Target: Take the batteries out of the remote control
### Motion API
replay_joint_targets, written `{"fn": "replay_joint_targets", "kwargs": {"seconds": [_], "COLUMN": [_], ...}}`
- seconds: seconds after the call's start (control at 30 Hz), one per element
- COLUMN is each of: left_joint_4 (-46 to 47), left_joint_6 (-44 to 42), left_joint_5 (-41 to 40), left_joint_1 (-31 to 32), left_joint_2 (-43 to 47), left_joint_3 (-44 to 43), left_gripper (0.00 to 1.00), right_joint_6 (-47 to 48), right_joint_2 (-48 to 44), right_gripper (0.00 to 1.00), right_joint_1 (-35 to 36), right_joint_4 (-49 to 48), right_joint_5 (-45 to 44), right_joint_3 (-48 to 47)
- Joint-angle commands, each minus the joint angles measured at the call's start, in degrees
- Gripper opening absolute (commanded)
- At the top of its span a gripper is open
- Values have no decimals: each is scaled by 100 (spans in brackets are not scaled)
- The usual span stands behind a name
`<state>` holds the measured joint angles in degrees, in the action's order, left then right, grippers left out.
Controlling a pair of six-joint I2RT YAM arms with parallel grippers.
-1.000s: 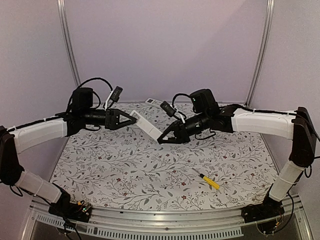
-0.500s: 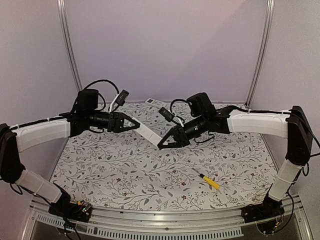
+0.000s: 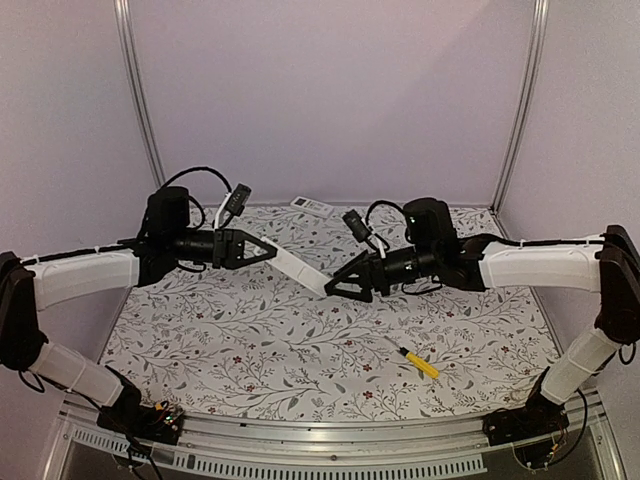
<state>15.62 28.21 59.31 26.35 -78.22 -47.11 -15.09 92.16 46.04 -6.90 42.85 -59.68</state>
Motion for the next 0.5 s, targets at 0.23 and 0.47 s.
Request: {"fn": "replay_joint_targets", "kwargs": {"seconds": [0.23,0.47], "left_joint_4": [1444,1437], "left_joint_6": [814,815], "left_joint_5": [-148,-101], "left_joint_1": [-202,-218], "left_joint_2": [210,241], "left_joint_3": [429,431], "left_gripper": [0,0], "right_joint_6": [-2522,-2800], "right_joint_2": [14,420], "right_gripper": [87,80], "right_joint_1": [835,907], "right_joint_4": [-3306,-3506], "right_joint_5": [-2365,-2509], "right_joint_3": [847,612]}}
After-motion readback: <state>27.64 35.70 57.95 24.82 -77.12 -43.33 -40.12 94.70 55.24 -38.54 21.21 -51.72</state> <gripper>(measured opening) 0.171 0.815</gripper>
